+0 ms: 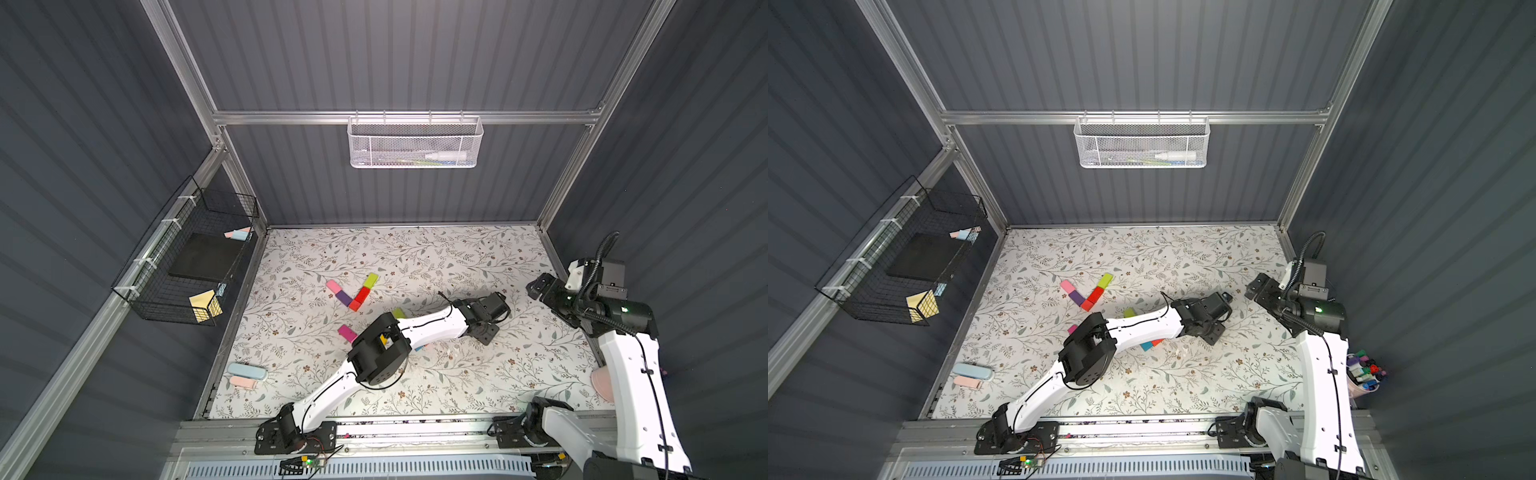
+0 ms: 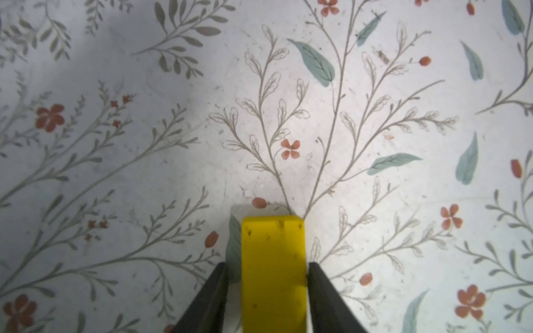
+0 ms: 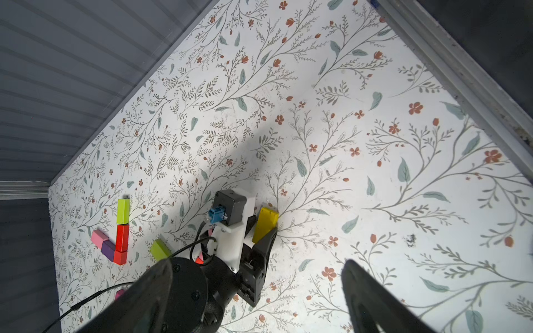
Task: Assemble the letter v with building blocks
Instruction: Pick up the building block from the center of the board, then assemble the building block at the center of the board.
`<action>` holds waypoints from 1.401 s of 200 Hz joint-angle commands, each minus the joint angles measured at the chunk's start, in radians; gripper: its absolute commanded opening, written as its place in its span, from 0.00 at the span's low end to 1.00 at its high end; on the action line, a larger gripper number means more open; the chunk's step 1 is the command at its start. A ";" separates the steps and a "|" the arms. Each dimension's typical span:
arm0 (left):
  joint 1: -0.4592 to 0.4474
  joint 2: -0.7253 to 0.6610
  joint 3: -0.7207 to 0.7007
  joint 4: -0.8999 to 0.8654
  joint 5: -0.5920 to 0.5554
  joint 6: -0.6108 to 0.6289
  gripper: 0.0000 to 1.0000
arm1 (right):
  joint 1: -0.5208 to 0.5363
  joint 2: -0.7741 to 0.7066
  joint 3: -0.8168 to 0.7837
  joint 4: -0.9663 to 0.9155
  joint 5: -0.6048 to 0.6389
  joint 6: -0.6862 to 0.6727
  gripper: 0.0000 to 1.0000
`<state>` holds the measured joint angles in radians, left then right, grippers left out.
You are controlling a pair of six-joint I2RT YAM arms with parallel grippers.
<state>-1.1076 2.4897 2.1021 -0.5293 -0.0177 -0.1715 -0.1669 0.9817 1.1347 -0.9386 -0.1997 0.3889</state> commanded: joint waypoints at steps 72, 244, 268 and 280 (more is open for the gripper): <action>0.125 -0.305 -0.153 0.154 0.016 -0.072 0.00 | -0.004 0.016 -0.039 0.047 -0.088 0.019 0.99; 0.471 -0.759 -0.884 0.161 -0.009 -0.161 0.01 | 0.293 0.292 -0.061 0.189 -0.028 0.147 0.99; 0.471 -0.766 -0.941 0.205 0.016 -0.178 0.01 | 0.293 0.299 -0.061 0.187 -0.021 0.135 0.99; 0.472 -0.769 -0.966 0.217 0.017 -0.184 0.01 | 0.293 0.304 -0.059 0.179 -0.016 0.129 0.99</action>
<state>-0.6342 1.7283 1.1748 -0.3725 -0.0284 -0.3183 0.1242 1.2781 1.0519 -0.7528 -0.2352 0.5240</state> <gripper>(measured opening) 0.320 0.989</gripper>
